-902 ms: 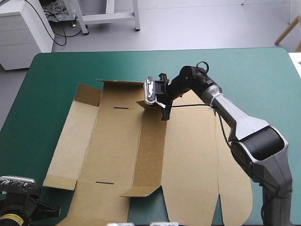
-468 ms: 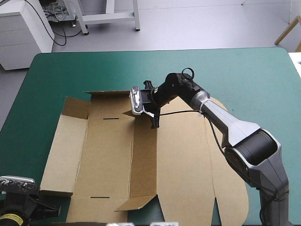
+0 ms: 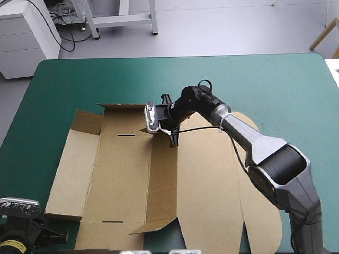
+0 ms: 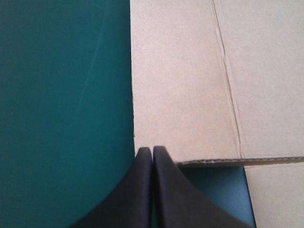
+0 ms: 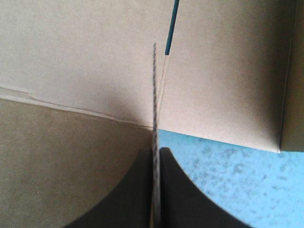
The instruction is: Fold the box
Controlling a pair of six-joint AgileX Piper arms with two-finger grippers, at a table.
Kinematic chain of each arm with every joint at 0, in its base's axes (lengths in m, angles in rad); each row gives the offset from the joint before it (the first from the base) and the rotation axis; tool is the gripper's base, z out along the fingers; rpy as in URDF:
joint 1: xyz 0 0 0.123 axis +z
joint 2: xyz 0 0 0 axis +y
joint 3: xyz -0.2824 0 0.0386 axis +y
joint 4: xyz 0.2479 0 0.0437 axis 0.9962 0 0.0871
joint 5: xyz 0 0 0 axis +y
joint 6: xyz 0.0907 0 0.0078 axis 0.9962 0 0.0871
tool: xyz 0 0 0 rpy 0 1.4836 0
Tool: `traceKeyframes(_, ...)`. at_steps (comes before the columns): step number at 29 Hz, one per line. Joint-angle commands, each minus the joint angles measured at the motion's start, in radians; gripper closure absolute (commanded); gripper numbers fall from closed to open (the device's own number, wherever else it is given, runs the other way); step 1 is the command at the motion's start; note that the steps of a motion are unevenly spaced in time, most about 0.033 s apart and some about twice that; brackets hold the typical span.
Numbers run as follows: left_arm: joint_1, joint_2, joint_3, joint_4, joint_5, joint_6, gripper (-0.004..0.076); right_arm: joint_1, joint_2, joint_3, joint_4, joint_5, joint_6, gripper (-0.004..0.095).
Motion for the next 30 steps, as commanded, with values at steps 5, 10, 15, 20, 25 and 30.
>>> traceKeyframes(5, -0.001, 0.010, -0.020, -0.001, -0.049, -0.010, 0.0734, 0.029, -0.056, -0.030, -0.046, -0.045, 0.104, 0.0661)
traceKeyframes(10, -0.001, 0.010, -0.020, -0.001, -0.049, -0.010, 0.0734, 0.029, -0.084, -0.030, -0.121, -0.053, 0.157, 0.0570)
traceKeyframes(15, -0.001, 0.010, -0.020, -0.001, -0.049, -0.010, 0.0734, 0.015, -0.159, -0.030, -0.289, -0.085, 0.333, 0.0571)
traceKeyframes(20, -0.001, 0.010, -0.020, -0.001, -0.049, -0.010, 0.0734, -0.077, -0.223, -0.030, -0.302, 0.010, 0.461, 0.0585)
traceKeyframes(25, -0.001, 0.010, -0.020, -0.001, -0.049, -0.010, 0.0734, -0.219, -0.275, -0.030, -0.257, 0.206, 0.549, 0.0682)
traceKeyframes(30, -0.001, 0.010, -0.020, -0.001, -0.049, -0.010, 0.0734, -0.419, -0.398, 0.055, -0.185, 0.303, 0.701, 0.0857)
